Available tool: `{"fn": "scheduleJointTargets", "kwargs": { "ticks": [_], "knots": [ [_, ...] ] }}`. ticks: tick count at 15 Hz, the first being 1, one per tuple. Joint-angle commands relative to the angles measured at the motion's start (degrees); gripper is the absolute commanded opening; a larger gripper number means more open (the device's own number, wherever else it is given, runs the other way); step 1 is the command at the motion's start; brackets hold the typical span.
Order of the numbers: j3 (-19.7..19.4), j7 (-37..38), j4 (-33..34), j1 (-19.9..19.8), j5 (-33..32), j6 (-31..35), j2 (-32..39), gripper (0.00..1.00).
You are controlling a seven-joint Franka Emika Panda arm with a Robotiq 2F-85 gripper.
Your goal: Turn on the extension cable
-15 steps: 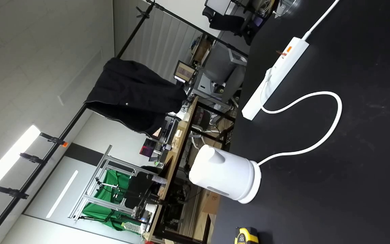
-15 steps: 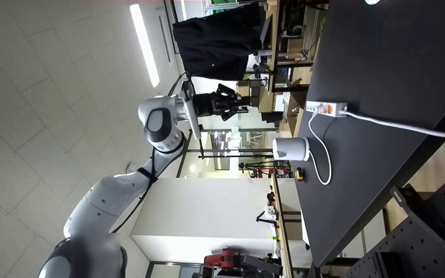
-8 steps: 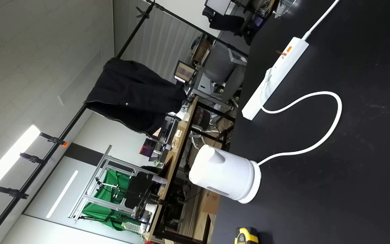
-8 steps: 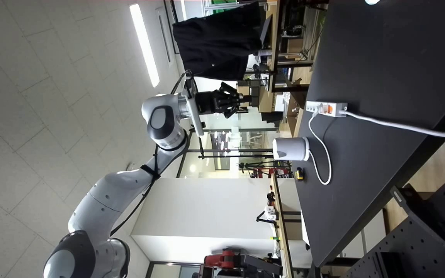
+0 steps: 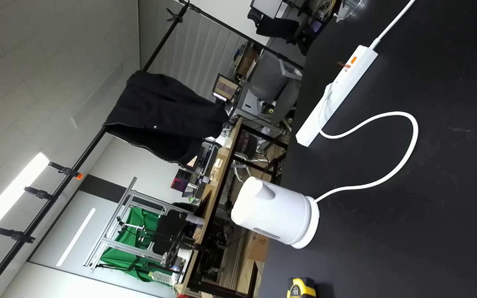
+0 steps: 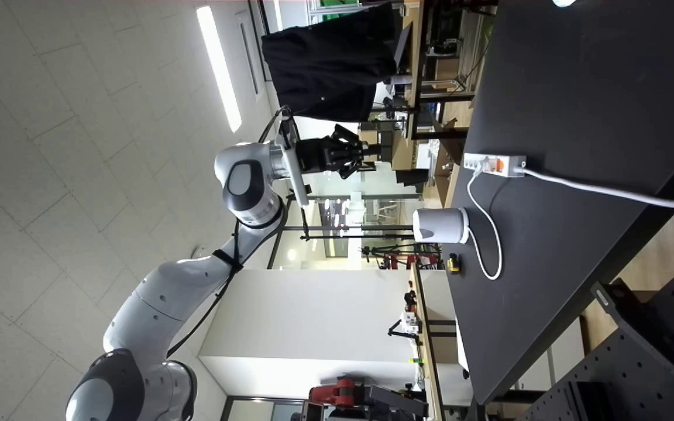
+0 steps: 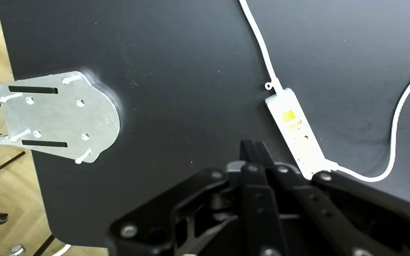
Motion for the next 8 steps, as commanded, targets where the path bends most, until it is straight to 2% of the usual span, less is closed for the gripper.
{"fn": "scheduleJointTargets", "kwargs": {
  "ticks": [1, 6, 8],
  "knots": [
    [1.5, 0.2, 0.1, -1.4, -0.2, -0.1, 0.0, 0.0],
    [4.2, -0.3, -0.4, -0.9, 5.3, 2.8, 1.5, 0.0],
    [5.5, 0.6, -1.2, -0.3, 5.8, 7.5, 2.8, 0.0]
  ]
}}
